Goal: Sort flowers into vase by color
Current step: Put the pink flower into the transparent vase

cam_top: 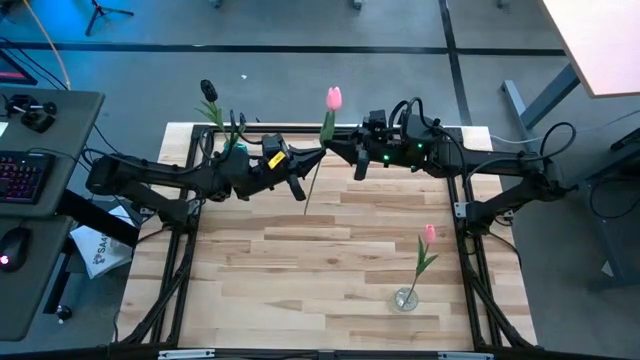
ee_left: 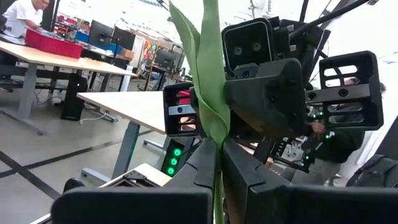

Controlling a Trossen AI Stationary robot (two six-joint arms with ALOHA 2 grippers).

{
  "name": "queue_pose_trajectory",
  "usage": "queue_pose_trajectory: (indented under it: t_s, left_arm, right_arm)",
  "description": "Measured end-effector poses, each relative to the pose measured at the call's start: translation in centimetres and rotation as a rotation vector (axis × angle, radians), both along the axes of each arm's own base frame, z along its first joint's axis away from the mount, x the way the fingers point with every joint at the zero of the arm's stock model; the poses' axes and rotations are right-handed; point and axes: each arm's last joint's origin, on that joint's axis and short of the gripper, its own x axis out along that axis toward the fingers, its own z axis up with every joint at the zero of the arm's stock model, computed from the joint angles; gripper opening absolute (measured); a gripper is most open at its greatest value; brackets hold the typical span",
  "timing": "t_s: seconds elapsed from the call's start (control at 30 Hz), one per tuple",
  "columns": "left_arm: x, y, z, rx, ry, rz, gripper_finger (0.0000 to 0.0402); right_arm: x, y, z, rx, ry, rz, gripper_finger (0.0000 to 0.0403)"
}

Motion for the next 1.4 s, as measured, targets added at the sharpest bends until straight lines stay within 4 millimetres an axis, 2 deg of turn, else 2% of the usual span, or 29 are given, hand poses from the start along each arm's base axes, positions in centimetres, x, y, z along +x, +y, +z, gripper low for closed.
queue_pose_trajectory:
  t_s: [0.23,0.37,0.47,0.6,0.8,0.93,1.1,1.17,1.27,1.4]
  left_arm:
    - [0.0,0.0,-0.1,0.018,0.024,0.004,0.0013]
    - [-0.4,0.2,-0.2,0.057,0.100,0.034,0.0036]
    - [-1.5,0.6,0.1,0.071,0.159,0.050,0.0061]
    - [-3.4,1.1,0.6,0.070,0.237,0.074,0.0096]
    - [-6.2,1.0,1.1,0.053,0.322,0.065,0.0130]
    - [-6.7,0.8,0.5,0.055,0.346,0.054,0.0135]
    - [-6.6,0.9,-1.0,0.054,0.356,0.055,0.0136]
    - [-6.5,1.1,-1.5,0.051,0.340,0.060,0.0136]
    - [-6.5,1.4,-2.1,0.048,0.334,0.072,0.0136]
    - [-6.5,1.9,-2.2,0.032,0.327,0.093,0.0136]
  right_arm:
    - [0.0,0.0,0.0,-0.019,0.005,0.001,0.0011]
    - [-0.1,0.0,0.0,-0.021,0.011,0.012,0.0009]
    - [-0.9,0.1,0.4,-0.052,0.022,0.011,0.0008]
    - [-3.0,0.2,1.3,-0.074,0.064,0.007,0.0004]
    - [-7.9,0.9,1.6,-0.102,0.259,-0.020,0.0002]
    - [-11.1,1.7,1.3,-0.070,0.387,-0.051,0.0002]
    - [-14.4,3.2,2.4,-0.032,0.337,0.024,0.0001]
    - [-15.0,4.0,2.4,-0.013,0.342,0.088,0.0001]
    - [-14.9,5.4,1.8,0.009,0.354,0.175,0.0001]
    - [-13.7,7.8,-1.0,0.090,0.382,0.306,0.0001]
